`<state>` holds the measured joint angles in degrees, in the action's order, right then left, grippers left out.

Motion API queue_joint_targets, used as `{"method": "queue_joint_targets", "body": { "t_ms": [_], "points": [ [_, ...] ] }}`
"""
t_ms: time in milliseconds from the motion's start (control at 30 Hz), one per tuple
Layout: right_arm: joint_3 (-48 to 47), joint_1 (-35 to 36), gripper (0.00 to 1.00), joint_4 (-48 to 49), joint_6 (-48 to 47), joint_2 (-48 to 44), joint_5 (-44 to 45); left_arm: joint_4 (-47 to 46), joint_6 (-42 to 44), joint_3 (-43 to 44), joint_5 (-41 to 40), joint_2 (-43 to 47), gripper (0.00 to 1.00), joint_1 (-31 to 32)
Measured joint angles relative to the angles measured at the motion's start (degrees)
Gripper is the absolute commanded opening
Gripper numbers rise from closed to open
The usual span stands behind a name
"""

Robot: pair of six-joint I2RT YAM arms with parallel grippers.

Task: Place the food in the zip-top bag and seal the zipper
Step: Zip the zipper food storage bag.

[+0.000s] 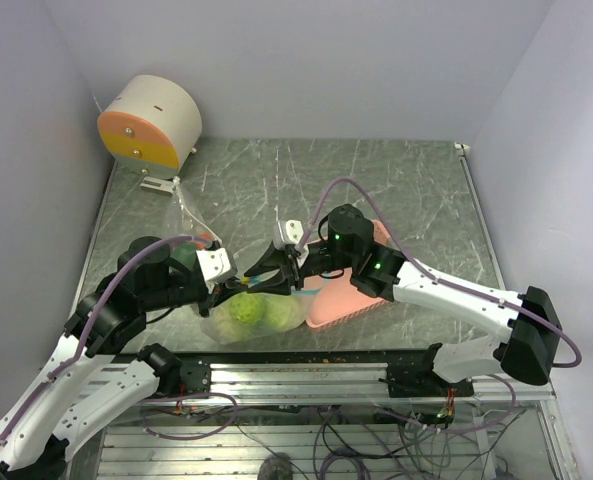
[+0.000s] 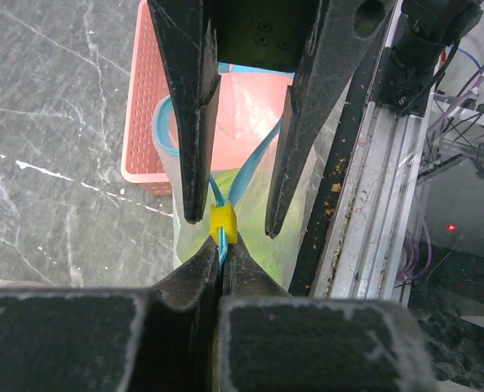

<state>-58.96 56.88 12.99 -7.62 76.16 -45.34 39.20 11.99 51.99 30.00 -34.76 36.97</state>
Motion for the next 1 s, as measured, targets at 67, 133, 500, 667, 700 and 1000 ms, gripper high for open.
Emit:
{"method": "queue_joint_targets", "body": {
  "t_ms": [67, 133, 500, 667, 700, 1000],
  "points": [
    [-0.13, 0.00, 0.33, 0.04, 0.13, 0.44, -0.55, 0.02, 0.00, 0.00, 0.02, 0.00, 0.07, 0.00],
    [-0.31, -0.04, 0.30, 0.07, 0.33, 0.68, -0.81, 0.02, 0.00, 0.00, 0.02, 0.00, 0.07, 0.00],
    [-1.97, -0.20, 0.00, 0.39, 1.88, 2.19, -1.95, 0.04, -0.02, -0.02, -0.09, 0.04, 0.07, 0.00],
    [-2.86, -0.37, 0.00, -0.66, 2.03, 2.62, -1.81, 0.09, -0.02, -0.02, -0.57, 0.42, 0.07, 0.00],
    [-2.86, -0.46, 0.00, -0.66, 2.03, 2.62, -1.73, 0.09, -0.02, -0.02, -0.72, 0.48, 0.07, 0.00],
    [-0.81, -4.57, 0.00, -0.52, 2.80, 0.90, -2.54, -0.42, -1.16, -0.02, -5.86, 4.48, 0.07, 0.00]
  ]
}}
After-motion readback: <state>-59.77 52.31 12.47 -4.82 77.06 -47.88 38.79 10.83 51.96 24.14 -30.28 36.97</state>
